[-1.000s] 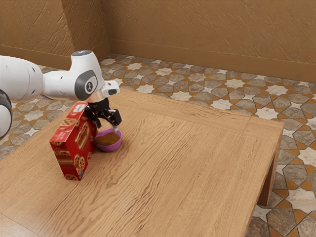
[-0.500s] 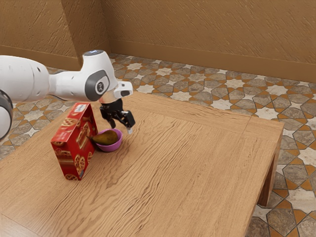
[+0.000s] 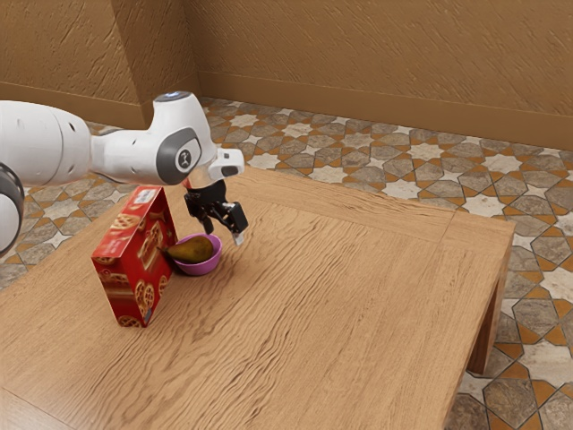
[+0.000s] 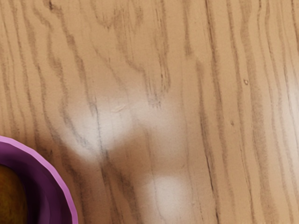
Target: Place the pear in the bowl.
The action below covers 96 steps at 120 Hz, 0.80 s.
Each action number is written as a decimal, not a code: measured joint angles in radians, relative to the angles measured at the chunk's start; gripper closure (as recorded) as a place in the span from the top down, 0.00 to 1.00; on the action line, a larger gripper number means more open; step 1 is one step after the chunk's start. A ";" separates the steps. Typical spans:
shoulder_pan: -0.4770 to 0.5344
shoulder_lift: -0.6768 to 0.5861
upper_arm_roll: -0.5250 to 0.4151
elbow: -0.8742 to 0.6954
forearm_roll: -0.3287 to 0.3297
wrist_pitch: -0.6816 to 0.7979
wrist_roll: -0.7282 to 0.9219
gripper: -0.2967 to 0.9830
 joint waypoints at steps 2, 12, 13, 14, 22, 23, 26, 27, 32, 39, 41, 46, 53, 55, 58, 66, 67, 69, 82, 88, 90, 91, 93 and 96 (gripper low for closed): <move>0.000 0.000 0.000 -0.001 0.000 0.000 0.001 0.77; 0.000 -0.004 0.000 -0.003 0.000 0.000 0.003 0.77; 0.000 -0.005 0.000 -0.003 0.000 0.000 0.004 0.77; 0.000 -0.007 0.000 -0.004 0.000 0.000 0.004 0.77; 0.000 -0.038 0.000 -0.020 0.000 -0.001 0.006 0.77; 0.000 -0.045 0.000 -0.025 0.000 -0.001 0.006 0.77; 0.000 -0.069 0.000 -0.040 0.000 -0.002 0.007 0.77; 0.000 -0.079 0.000 -0.046 0.000 -0.003 0.007 0.77; -0.001 -0.138 0.000 -0.081 0.000 -0.008 0.008 0.77; -0.008 -0.240 0.001 -0.105 0.000 -0.044 0.008 0.77; -0.012 -0.271 0.002 -0.108 0.001 -0.059 0.008 0.77; -0.021 -0.343 0.004 -0.108 0.003 -0.103 0.004 0.77; -0.035 -0.407 0.006 -0.074 0.014 -0.184 -0.006 0.77; -0.039 -0.416 0.007 -0.063 0.018 -0.208 -0.009 0.77; -0.051 -0.426 0.014 -0.052 0.023 -0.239 -0.014 0.77; -0.079 -0.440 0.030 -0.038 0.028 -0.304 -0.028 0.77; -0.081 -0.441 0.031 -0.037 0.029 -0.311 -0.030 0.77; -0.086 -0.444 0.033 -0.036 0.029 -0.324 -0.034 0.77; -0.106 -0.456 0.035 -0.032 0.037 -0.391 -0.061 0.77; -0.114 -0.458 0.035 -0.032 0.039 -0.412 -0.073 0.77; -0.117 -0.459 0.035 -0.032 0.040 -0.418 -0.076 0.77; -0.118 -0.460 0.035 -0.032 0.040 -0.421 -0.078 0.77; -0.121 -0.462 0.035 -0.032 0.041 -0.426 -0.081 0.77; -0.125 -0.464 0.035 -0.032 0.042 -0.434 -0.086 0.77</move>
